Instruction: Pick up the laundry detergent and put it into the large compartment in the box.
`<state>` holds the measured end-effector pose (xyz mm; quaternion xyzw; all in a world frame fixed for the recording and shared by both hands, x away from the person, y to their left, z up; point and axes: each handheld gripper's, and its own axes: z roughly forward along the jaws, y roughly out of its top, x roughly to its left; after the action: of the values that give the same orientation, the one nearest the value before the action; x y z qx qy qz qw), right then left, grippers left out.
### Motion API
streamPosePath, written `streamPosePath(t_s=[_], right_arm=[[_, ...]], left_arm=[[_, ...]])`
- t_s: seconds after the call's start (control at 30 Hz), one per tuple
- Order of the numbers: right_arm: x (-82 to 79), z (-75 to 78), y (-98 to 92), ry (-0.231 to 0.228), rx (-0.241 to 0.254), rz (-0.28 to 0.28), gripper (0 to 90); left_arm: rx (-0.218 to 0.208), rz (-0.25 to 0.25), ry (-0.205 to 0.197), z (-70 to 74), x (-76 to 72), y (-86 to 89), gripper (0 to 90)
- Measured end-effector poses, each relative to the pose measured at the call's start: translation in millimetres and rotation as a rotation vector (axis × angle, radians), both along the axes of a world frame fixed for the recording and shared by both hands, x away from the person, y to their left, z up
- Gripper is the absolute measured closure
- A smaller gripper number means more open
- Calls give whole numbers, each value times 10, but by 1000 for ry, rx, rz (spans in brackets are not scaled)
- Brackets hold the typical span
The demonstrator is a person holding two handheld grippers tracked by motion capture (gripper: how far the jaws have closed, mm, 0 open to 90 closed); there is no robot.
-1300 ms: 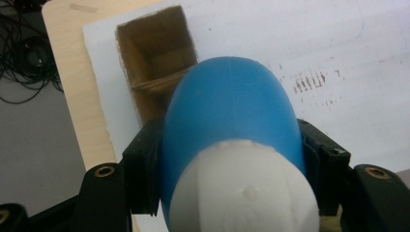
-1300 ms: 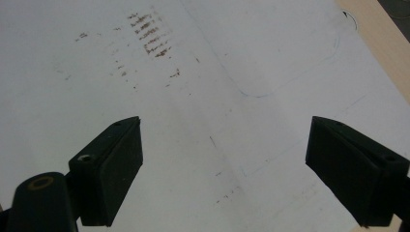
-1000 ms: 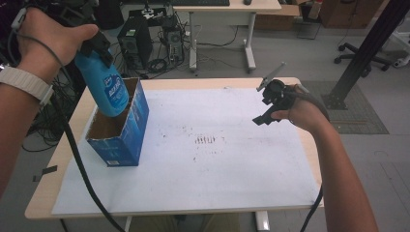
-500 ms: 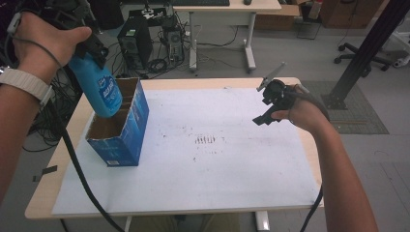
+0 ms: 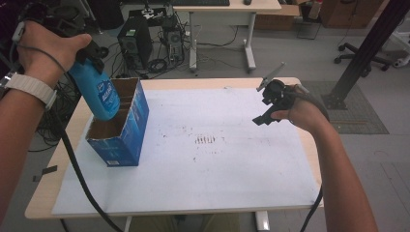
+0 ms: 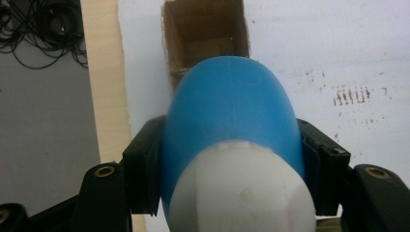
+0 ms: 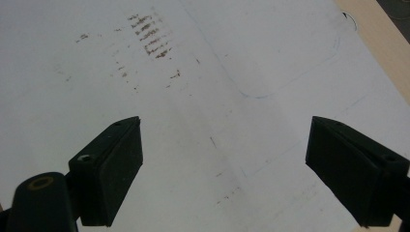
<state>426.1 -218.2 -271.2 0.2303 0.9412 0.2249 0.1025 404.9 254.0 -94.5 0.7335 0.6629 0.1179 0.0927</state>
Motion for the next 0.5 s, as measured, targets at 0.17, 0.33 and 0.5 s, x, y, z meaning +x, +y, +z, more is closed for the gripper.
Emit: streamPosePath(t_s=[0.17,0.33,0.5], right_arm=[[0,-3,4,1,-4,1,132],[-4,1,-3,2,-3,-3,132],[-12,2,-8,5,-7,-6,132]], left_arm=[[0,7,5,-91,19,7,373],[10,9,7,-182,38,13,373],[6,15,12,-295,59,27,373]])
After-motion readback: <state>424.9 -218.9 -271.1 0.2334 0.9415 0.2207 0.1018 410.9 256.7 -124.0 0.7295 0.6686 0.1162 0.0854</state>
